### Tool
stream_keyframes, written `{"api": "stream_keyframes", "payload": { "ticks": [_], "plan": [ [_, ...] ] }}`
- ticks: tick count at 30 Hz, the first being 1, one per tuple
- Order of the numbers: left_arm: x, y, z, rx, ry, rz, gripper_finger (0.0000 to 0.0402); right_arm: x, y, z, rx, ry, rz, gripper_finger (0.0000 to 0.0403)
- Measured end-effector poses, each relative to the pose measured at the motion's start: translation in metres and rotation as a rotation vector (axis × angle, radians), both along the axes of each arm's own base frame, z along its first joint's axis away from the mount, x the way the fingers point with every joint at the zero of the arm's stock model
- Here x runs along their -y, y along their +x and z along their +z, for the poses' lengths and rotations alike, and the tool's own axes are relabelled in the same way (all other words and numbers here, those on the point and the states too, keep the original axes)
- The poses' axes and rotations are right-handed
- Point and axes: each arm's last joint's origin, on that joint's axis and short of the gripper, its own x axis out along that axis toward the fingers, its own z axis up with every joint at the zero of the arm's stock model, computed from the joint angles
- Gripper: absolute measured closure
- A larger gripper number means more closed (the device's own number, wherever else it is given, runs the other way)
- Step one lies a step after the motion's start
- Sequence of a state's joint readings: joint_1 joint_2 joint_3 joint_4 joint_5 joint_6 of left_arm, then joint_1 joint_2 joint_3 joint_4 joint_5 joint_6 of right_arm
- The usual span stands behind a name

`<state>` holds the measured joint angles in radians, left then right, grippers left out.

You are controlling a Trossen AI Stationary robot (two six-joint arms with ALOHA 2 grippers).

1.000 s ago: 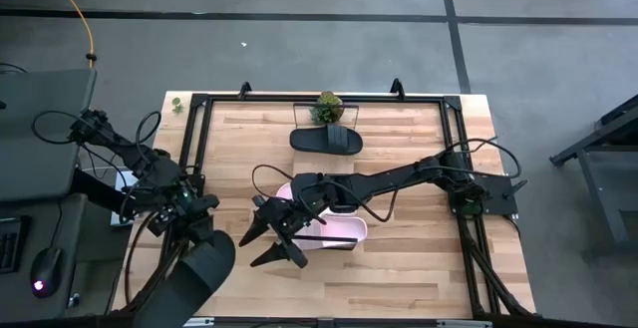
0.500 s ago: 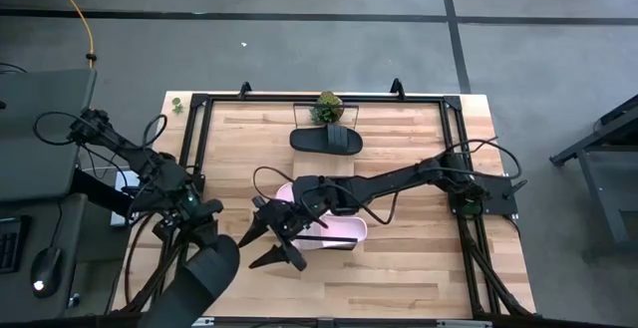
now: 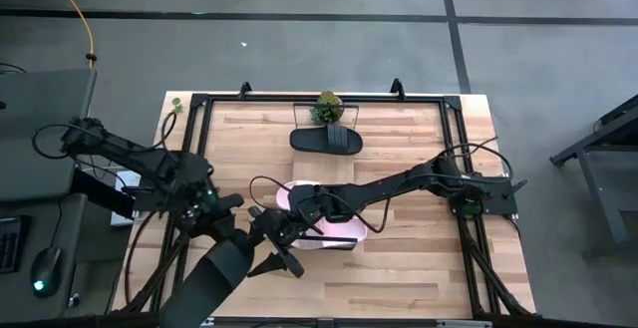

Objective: Pick and place slides into the shelf
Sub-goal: Put the black slide on the shelf

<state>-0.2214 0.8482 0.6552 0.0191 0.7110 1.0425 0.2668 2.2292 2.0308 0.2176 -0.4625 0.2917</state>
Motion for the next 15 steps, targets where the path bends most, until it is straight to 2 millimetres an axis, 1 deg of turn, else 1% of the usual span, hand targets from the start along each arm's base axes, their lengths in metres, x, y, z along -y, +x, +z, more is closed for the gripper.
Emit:
{"api": "stream_keyframes", "payload": {
  "ticks": [7,15],
  "plan": [
    [-0.010,0.018,-0.004,-0.001,-0.036,-0.027,0.0348,-0.003,-0.001,0.003,0.013,0.027,0.014,0.0153],
    [-0.013,0.021,-0.005,-0.003,-0.042,-0.037,0.0348,-0.010,-0.003,0.003,0.022,0.023,0.009,0.0155]
  ]
}}
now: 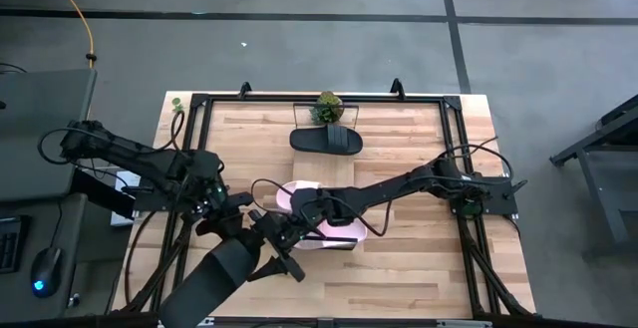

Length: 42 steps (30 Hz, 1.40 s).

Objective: Pick and place slides into the shelf
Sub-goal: Put the black slide on the shelf

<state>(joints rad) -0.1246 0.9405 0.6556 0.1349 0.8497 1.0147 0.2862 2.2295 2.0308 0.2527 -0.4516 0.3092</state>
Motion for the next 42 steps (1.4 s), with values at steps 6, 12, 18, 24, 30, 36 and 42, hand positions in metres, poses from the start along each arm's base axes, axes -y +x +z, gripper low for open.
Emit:
{"api": "stream_keyframes", "payload": {
  "ticks": [6,12,18,24,30,36,42],
  "plan": [
    [0.0000,0.0000,-0.0001,-0.012,-0.008,0.002,0.0348,-0.0011,0.0001,0.0001,0.014,-0.014,-0.035,0.0208],
    [-0.0002,0.0001,-0.0006,-0.026,-0.012,0.008,0.0348,-0.0020,-0.0003,0.0002,0.027,-0.027,-0.029,0.0316],
    [-0.0004,0.0003,-0.0007,-0.028,-0.012,0.017,0.0348,-0.0020,-0.0003,0.0002,0.040,-0.041,-0.024,0.0395],
    [-0.0004,0.0002,-0.0009,-0.033,-0.013,0.017,0.0348,-0.0019,-0.0002,0.0000,0.039,-0.043,-0.028,0.0400],
    [-0.0007,0.0009,-0.0009,-0.075,-0.038,0.058,0.0348,-0.0019,-0.0002,-0.0006,0.033,-0.045,-0.027,0.0401],
    [-0.0014,0.0019,-0.0003,-0.137,-0.087,0.115,0.0337,-0.0019,-0.0004,-0.0003,0.036,-0.048,-0.027,0.0402],
    [-0.0023,0.0033,0.0020,-0.140,-0.118,0.155,0.0281,-0.0017,-0.0009,0.0012,0.042,-0.048,-0.033,0.0402]
  ]
}}
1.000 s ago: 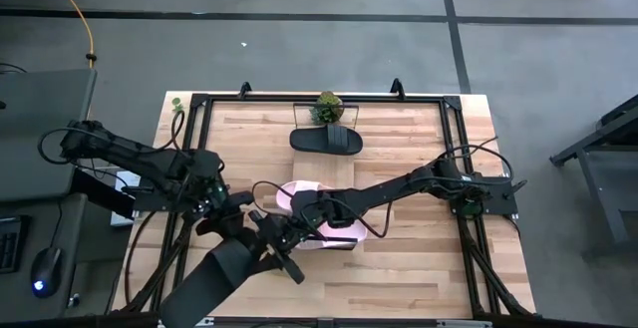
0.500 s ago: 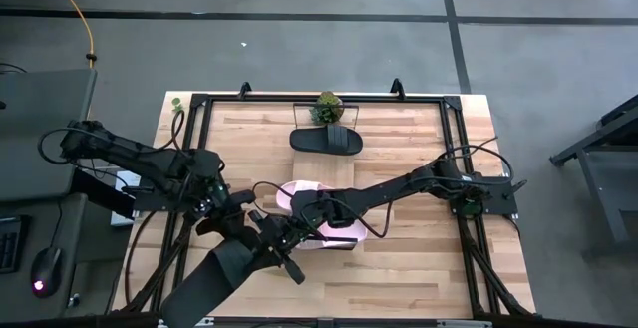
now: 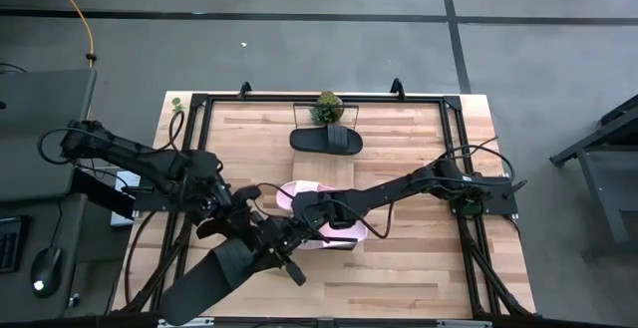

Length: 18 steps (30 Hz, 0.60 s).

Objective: Pick and place slides into the shelf
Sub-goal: Put the black slide on the shelf

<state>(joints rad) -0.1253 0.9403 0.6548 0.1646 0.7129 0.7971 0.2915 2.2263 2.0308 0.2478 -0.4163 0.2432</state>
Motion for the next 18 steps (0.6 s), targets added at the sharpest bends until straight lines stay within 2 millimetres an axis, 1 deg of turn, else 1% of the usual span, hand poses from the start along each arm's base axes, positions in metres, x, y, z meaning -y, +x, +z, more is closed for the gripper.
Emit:
{"api": "stream_keyframes", "payload": {
  "ticks": [5,9,13,18],
  "plan": [
    [-0.001,0.000,0.000,-0.006,-0.010,0.027,0.0237,0.000,0.000,0.000,0.000,-0.001,-0.009,0.0403],
    [-0.001,0.001,0.000,-0.034,-0.031,0.060,0.0218,0.000,0.000,0.001,-0.003,0.004,-0.013,0.0403],
    [-0.002,-0.002,0.001,-0.039,-0.027,0.101,0.0215,0.001,0.000,0.001,-0.005,0.007,-0.025,0.0403],
    [-0.006,-0.014,0.006,-0.046,-0.025,0.189,0.0227,0.005,0.001,0.001,-0.014,0.008,-0.029,0.0403]
  ]
}}
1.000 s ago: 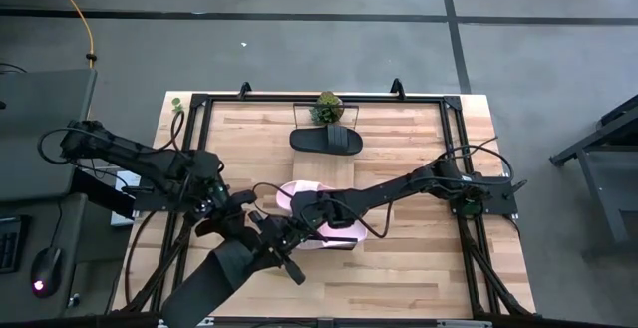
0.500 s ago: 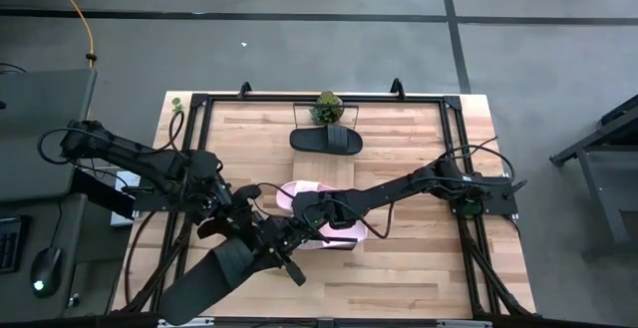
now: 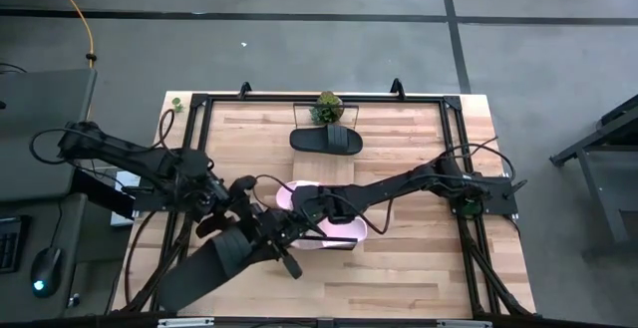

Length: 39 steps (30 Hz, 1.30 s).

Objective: Pick and place slides into the shelf
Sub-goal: Put the black slide on the shelf

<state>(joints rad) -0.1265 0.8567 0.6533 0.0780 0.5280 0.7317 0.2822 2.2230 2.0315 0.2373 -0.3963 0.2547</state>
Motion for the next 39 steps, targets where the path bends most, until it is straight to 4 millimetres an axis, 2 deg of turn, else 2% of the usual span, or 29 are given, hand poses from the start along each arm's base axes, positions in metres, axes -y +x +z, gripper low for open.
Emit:
{"api": "stream_keyframes", "payload": {
  "ticks": [7,17,22,26,31,39],
  "plan": [
    [-0.008,-0.023,0.007,-0.036,-0.017,0.179,0.0233,0.010,-0.003,0.009,-0.015,-0.006,-0.015,0.0403],
    [-0.018,-0.051,0.019,-0.013,-0.114,0.436,0.0224,0.016,-0.023,0.033,-0.072,-0.095,-0.076,0.0403],
    [-0.023,-0.060,0.017,-0.058,-0.188,0.568,0.0229,0.026,-0.045,0.057,-0.116,-0.183,-0.201,0.0403],
    [-0.024,-0.062,0.013,-0.112,-0.206,0.608,0.0229,0.035,-0.066,0.079,-0.137,-0.221,-0.276,0.0403],
    [-0.027,-0.063,0.007,-0.172,-0.207,0.688,0.0229,0.048,-0.098,0.111,-0.123,-0.259,-0.371,0.0403],
    [-0.028,-0.065,0.004,-0.195,-0.202,0.723,0.0229,0.065,-0.144,0.143,-0.161,-0.313,-0.522,0.0403]
  ]
}}
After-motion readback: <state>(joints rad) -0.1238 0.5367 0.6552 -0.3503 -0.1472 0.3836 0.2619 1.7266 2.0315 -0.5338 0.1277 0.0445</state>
